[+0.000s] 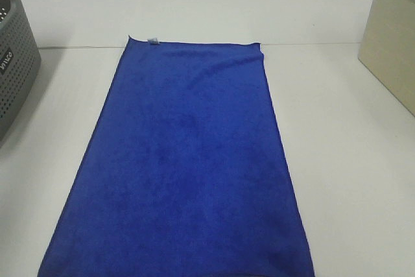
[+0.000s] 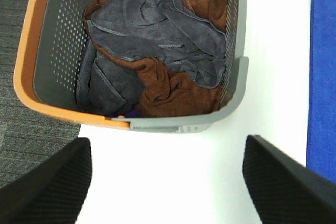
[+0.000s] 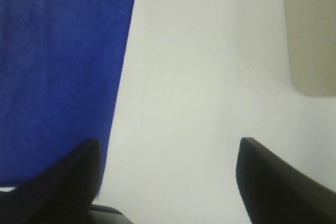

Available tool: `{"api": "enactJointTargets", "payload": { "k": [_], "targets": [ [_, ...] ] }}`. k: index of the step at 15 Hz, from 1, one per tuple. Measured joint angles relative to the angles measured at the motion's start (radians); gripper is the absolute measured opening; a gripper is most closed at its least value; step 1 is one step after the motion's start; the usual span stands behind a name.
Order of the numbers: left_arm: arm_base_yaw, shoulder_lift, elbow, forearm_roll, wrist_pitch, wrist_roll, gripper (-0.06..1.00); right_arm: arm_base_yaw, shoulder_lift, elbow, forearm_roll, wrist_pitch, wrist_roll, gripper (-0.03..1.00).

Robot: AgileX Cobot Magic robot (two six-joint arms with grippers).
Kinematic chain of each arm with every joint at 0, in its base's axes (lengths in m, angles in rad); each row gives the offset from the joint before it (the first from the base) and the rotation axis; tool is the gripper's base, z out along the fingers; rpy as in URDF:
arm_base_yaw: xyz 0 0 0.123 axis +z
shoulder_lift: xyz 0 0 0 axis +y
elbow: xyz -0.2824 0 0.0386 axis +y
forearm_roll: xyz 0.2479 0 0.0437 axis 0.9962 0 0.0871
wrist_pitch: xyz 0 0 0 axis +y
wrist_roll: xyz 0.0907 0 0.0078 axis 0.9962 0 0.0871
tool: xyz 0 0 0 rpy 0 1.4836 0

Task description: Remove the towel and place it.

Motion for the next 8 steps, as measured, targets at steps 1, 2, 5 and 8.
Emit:
{"api": "enactJointTargets", "payload": {
  "k": [1,2,5,8],
  "targets": [
    [0.000,-0.051,0.047,-0.003,0.003,0.005,0.75,0.000,-0.043,0.042,-0.010,0.000,0.000,0.71],
    [0.000,-0.073,0.071,-0.005,0.006,0.014,0.75,0.000,-0.119,0.110,-0.031,0.000,0.000,0.71],
    [-0.074,-0.212,0.191,-0.004,-0.019,0.086,0.75,0.000,-0.343,0.288,-0.081,0.001,0.004,0.71],
    [-0.208,-0.312,0.263,0.018,-0.047,0.120,0.75,0.000,-0.560,0.411,-0.085,-0.017,0.035,0.71]
  ]
}}
